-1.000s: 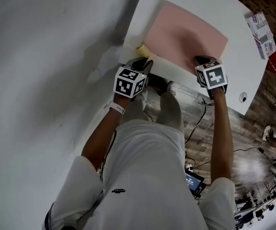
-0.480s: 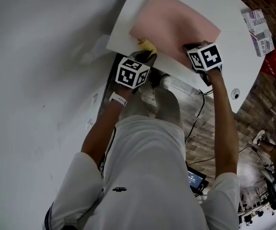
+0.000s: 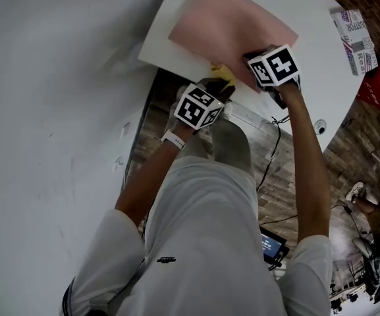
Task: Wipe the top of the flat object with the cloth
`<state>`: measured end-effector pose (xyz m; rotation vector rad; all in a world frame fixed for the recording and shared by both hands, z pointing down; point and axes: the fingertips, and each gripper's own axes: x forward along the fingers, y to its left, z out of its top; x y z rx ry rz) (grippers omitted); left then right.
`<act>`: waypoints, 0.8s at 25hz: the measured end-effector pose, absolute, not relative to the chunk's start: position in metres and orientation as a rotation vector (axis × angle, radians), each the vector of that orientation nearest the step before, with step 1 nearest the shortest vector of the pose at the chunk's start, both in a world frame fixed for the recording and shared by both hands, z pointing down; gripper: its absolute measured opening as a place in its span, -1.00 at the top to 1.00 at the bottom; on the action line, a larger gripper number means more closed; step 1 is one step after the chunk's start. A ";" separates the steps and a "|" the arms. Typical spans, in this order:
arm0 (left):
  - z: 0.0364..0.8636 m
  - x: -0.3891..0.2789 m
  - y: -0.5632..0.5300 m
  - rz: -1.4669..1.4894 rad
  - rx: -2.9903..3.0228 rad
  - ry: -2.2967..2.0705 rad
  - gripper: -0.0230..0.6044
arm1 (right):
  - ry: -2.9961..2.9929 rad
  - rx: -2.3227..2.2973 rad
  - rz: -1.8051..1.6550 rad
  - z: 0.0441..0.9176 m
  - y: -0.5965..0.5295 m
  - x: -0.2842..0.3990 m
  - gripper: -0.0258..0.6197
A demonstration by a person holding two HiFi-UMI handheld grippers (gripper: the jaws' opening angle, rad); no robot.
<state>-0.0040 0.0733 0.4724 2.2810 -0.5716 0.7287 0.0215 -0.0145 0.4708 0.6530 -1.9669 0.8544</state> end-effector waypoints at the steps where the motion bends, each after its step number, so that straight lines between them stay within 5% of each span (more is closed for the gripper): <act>1: 0.472 0.003 0.078 0.733 2.289 -0.556 0.75 | -1.970 0.650 0.852 0.470 -0.015 0.022 0.91; 12: 0.464 0.070 0.130 0.731 2.338 -0.348 0.75 | -1.998 0.634 0.845 0.471 -0.013 0.018 0.91; 20: 0.435 0.053 0.151 0.747 2.357 -0.300 0.75 | -2.072 0.720 0.852 0.467 -0.013 0.022 0.91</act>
